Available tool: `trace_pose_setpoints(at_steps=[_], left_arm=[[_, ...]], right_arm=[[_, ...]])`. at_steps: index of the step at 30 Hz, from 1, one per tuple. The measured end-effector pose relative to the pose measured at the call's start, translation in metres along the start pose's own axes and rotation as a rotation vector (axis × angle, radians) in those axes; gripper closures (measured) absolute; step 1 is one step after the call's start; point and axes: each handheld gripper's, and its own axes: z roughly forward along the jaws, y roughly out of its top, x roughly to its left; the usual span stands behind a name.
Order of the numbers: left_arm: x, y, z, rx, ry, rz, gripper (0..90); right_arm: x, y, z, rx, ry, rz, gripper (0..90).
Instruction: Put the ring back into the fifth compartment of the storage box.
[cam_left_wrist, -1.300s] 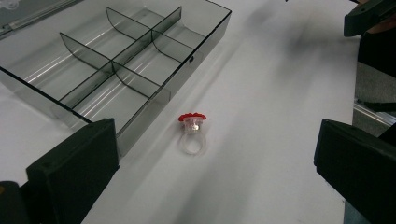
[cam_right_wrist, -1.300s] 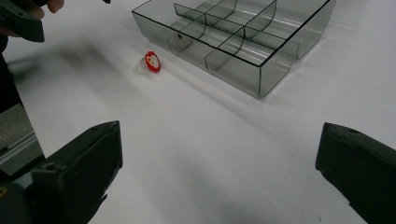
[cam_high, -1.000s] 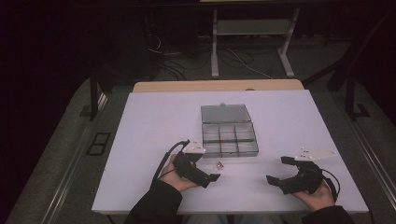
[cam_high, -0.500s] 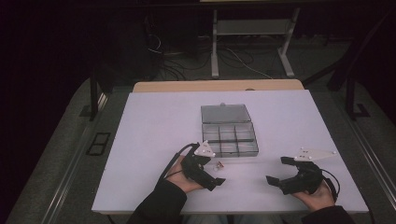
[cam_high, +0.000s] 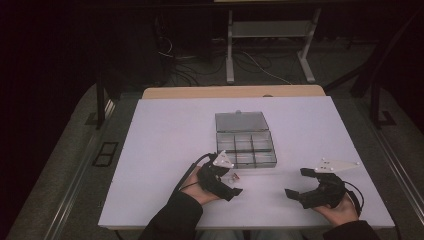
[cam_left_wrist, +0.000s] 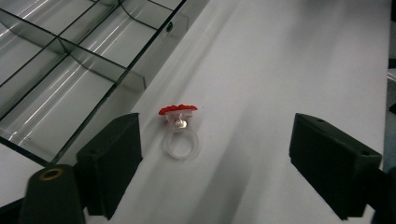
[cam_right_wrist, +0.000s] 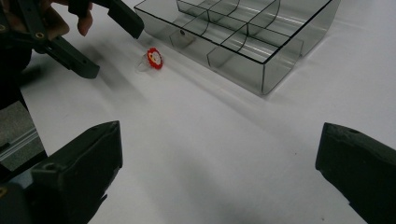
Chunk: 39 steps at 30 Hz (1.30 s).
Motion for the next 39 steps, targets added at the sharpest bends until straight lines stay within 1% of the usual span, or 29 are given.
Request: trace_pose_setpoints(at_steps=[1,2,3,4,6,8,9,14,20,21,23,28,29,30,32,33,37,38,39], left_arm=[[0.0,0.0,0.0,-0.001,0.001,-0.005,18.8],[0.001,0.001,0.0,0.002,0.001,0.003,20.3],[0.001,0.001,0.001,-0.001,0.0,-0.002,23.0],[0.001,0.002,0.002,0.0,0.0,-0.002,23.0],[0.001,0.002,0.003,0.006,0.0,0.008,27.5],[0.001,0.003,0.005,0.01,0.0,0.005,29.0],[0.001,0.003,0.006,0.012,0.006,0.012,30.1],[0.003,0.003,0.01,0.009,0.022,-0.002,37.2],[0.008,0.002,0.015,0.022,0.049,0.002,45.0],[0.008,0.002,0.015,0.017,0.051,-0.006,46.0],[0.01,0.002,0.016,0.02,0.056,-0.006,49.2],[0.011,0.002,0.017,0.01,0.058,-0.01,52.7],[0.011,0.002,0.018,0.013,0.059,0.0,53.8],[0.011,0.002,0.018,0.013,0.058,-0.008,54.6],[0.011,0.002,0.02,0.015,0.061,-0.004,56.3],[0.012,0.003,0.02,0.018,0.061,0.01,57.4],[0.012,0.003,0.022,0.019,0.063,0.011,61.3],[0.011,0.003,0.023,0.02,0.064,-0.004,62.0],[0.011,0.003,0.023,0.021,0.064,0.0,63.0]], right_arm=[[0.0,0.0,0.0,-0.001,0.001,0.001,0.1],[0.0,0.0,0.0,-0.001,0.001,0.001,0.1],[0.0,0.0,0.0,-0.001,0.001,0.001,0.1],[0.0,0.0,0.0,0.0,0.002,0.0,0.1],[0.0,0.0,0.0,0.002,0.003,0.0,0.1],[0.0,0.0,0.0,0.002,0.005,-0.002,0.1],[0.001,0.0,0.0,0.002,0.009,-0.002,0.1],[0.002,0.0,0.001,0.007,0.012,-0.004,0.1],[0.002,0.0,0.001,0.009,0.011,-0.008,0.1],[0.002,0.0,0.001,0.009,0.012,-0.01,0.1],[0.002,0.0,0.001,0.011,0.013,-0.012,0.1],[0.002,0.0,0.001,0.012,0.013,-0.012,0.1],[0.002,0.0,0.001,0.013,0.013,-0.012,0.1],[0.002,0.0,0.002,0.014,0.013,-0.011,0.1],[0.002,0.0,0.002,0.014,0.012,-0.015,0.1],[0.002,0.0,0.002,0.015,0.012,-0.015,0.1],[0.002,0.0,0.002,0.017,0.013,-0.017,0.1],[0.002,0.0,0.002,0.018,0.013,-0.017,0.1],[0.002,0.0,0.002,0.018,0.012,-0.018,0.1]])
